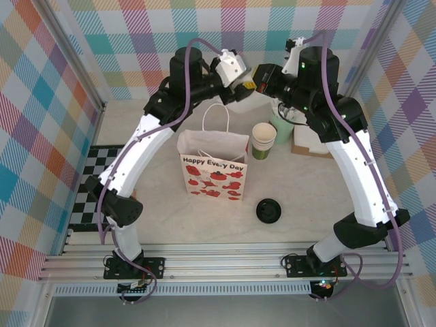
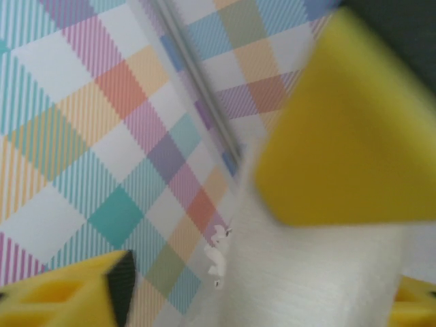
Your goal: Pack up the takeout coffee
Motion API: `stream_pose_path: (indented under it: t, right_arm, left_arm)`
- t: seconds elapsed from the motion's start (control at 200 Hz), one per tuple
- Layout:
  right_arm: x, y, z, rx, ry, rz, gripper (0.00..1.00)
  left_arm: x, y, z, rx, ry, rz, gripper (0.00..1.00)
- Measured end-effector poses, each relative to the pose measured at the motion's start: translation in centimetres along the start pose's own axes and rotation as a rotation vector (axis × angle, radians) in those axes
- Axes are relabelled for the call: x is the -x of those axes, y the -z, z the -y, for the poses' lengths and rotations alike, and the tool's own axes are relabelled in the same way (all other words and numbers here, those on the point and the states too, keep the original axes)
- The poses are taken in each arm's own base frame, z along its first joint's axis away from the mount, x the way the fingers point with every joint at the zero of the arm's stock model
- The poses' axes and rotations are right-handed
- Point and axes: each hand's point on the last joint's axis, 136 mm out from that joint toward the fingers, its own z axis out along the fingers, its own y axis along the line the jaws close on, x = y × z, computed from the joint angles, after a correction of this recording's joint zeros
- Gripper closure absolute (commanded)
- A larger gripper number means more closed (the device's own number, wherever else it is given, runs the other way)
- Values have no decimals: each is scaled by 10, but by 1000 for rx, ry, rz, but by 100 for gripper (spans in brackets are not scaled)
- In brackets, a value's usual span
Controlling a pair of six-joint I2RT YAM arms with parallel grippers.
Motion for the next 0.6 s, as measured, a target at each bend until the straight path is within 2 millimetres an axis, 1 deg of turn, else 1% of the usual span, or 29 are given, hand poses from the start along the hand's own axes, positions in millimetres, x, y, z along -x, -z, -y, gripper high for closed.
stream_pose_path:
  t: [0.11, 0.12, 0.14, 0.18, 0.24, 0.28, 0.33, 0.35, 0.38, 0.385, 0.48, 0.535, 0.6]
  right_arm:
    - [2, 0, -2, 10, -2, 9, 100]
    - [2, 0, -3, 12, -2, 9, 98]
    - [3, 0, -3, 14, 0, 10, 91]
    - [3, 0, -4, 19, 6, 8, 74]
    - [2, 2, -5, 23, 21, 2, 47]
    - [3, 5, -7, 24, 38, 0, 35]
    - [4, 11, -5, 7, 66, -4, 23]
    - [6, 13, -3, 1, 75, -2, 17]
    - [11, 18, -1, -3, 87, 4, 2]
    - [11, 19, -1, -3, 90, 4, 1]
    - [29, 36, 11, -26, 112, 26, 0]
    - [40, 48, 29, -73, 107, 43, 0]
    - [48, 61, 51, -139, 87, 55, 0]
  left_arm:
    - [-1, -4, -4, 10, -18, -14, 80]
    - [-1, -4, -3, 7, -27, -16, 82]
    - [-2, -3, -2, 3, -20, -22, 86]
    - [-2, -2, -1, -4, -26, -28, 93]
    - [-2, 1, 1, -15, -25, -37, 100]
    - [-3, 4, 2, -26, -30, -46, 100]
    - [-4, 9, 3, -40, -19, -53, 100]
    - [-3, 13, 2, -43, -18, -56, 100]
    - [-3, 19, 2, -50, -17, -63, 100]
    - [-4, 20, 2, -52, -15, -67, 100]
    - [-1, 41, 4, -76, -11, -91, 100]
    - [2, 55, 6, -88, -10, -103, 100]
    - [10, 73, 11, -105, -7, -108, 100]
